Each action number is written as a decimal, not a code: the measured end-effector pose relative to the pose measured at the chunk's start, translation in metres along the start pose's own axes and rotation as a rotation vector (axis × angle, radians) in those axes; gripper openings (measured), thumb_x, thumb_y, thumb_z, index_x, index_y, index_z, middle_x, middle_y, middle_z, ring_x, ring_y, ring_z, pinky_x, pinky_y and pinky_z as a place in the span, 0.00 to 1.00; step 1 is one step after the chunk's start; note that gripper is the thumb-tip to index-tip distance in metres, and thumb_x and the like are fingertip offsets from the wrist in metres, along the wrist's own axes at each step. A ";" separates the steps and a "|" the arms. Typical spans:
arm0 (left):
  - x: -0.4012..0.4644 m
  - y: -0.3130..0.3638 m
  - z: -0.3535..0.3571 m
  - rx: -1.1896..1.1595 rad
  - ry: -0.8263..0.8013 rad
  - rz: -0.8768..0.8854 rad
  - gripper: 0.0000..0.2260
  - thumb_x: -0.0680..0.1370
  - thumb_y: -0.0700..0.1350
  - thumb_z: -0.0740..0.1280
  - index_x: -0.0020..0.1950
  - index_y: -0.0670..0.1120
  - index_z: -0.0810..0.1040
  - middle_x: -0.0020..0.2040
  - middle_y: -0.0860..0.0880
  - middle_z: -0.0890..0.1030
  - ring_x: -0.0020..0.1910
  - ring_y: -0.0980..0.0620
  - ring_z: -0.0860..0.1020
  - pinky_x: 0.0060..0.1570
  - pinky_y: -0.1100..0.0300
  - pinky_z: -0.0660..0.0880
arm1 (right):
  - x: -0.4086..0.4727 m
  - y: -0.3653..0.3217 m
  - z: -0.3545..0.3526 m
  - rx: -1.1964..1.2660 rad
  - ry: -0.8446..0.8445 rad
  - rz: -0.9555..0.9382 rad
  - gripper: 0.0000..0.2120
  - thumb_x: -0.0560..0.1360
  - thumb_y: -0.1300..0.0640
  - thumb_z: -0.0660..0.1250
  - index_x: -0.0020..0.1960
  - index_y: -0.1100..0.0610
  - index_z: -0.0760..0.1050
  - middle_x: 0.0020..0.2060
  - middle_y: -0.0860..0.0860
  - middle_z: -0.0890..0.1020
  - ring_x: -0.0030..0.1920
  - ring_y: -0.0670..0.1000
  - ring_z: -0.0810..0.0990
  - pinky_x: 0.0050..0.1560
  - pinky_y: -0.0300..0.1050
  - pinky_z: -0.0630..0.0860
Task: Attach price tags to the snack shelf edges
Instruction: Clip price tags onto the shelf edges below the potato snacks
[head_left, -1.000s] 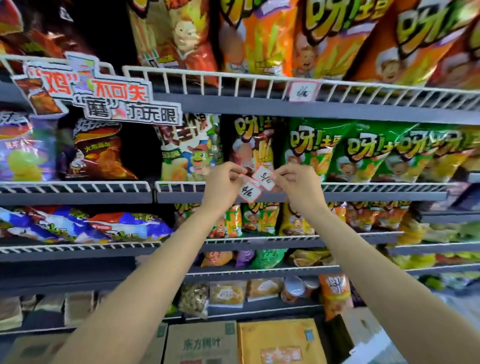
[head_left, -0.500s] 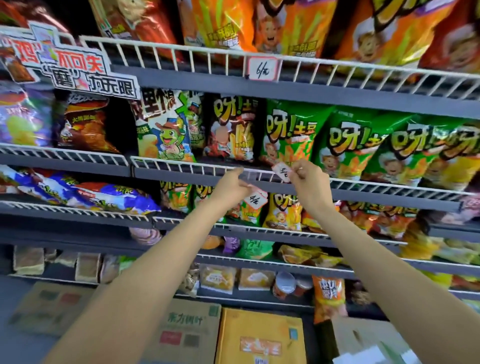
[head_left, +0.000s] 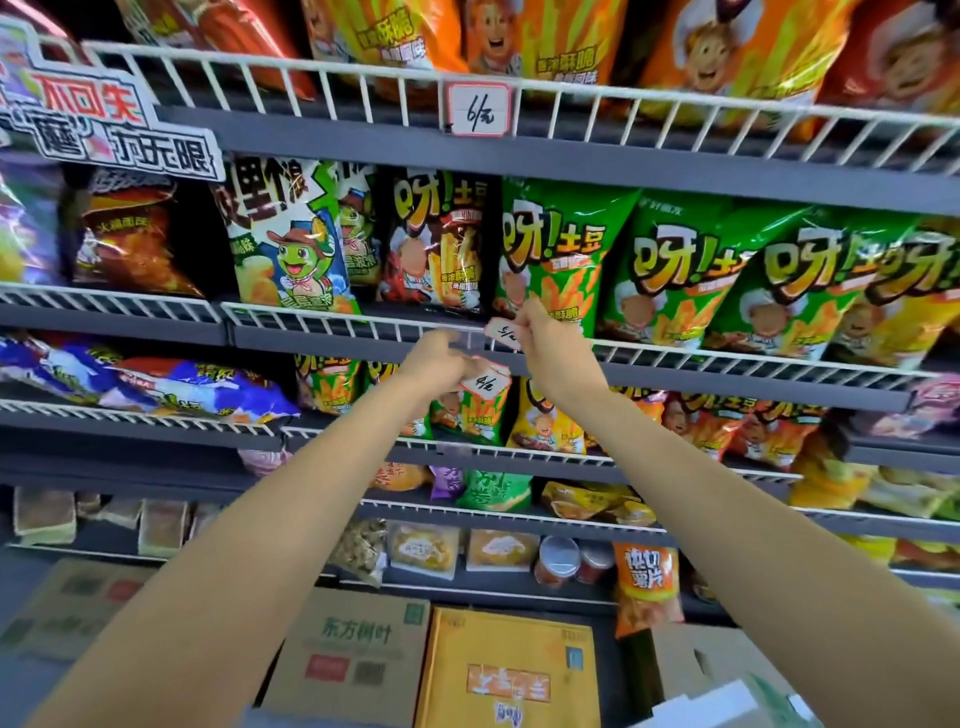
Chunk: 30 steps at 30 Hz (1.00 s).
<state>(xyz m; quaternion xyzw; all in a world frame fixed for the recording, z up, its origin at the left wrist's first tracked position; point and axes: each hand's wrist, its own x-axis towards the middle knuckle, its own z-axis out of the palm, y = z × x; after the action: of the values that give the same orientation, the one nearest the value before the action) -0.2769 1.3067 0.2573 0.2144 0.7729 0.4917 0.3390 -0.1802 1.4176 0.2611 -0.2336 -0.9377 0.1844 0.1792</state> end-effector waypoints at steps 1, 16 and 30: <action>0.000 0.001 0.001 0.004 -0.012 -0.005 0.32 0.74 0.40 0.70 0.73 0.38 0.59 0.61 0.39 0.77 0.59 0.42 0.76 0.60 0.45 0.74 | 0.003 -0.001 0.002 -0.001 -0.009 0.005 0.05 0.80 0.64 0.52 0.53 0.61 0.66 0.26 0.52 0.69 0.27 0.56 0.69 0.25 0.44 0.61; 0.012 -0.009 -0.017 -0.067 0.019 0.010 0.24 0.76 0.36 0.66 0.70 0.36 0.64 0.55 0.42 0.77 0.53 0.48 0.75 0.52 0.57 0.72 | 0.021 -0.006 0.015 -0.090 -0.036 0.039 0.07 0.78 0.67 0.54 0.54 0.60 0.65 0.34 0.61 0.77 0.34 0.61 0.76 0.29 0.49 0.70; 0.010 -0.025 -0.044 0.219 -0.069 0.073 0.27 0.76 0.34 0.64 0.74 0.45 0.62 0.38 0.48 0.78 0.35 0.54 0.74 0.37 0.67 0.72 | 0.025 -0.010 0.019 -0.204 0.140 -0.092 0.06 0.77 0.62 0.61 0.47 0.59 0.77 0.49 0.58 0.80 0.42 0.59 0.79 0.39 0.51 0.76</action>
<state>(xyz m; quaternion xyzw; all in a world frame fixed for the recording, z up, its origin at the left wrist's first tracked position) -0.3154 1.2757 0.2442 0.2948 0.8015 0.4087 0.3219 -0.2126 1.4165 0.2552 -0.2198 -0.9464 0.0630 0.2280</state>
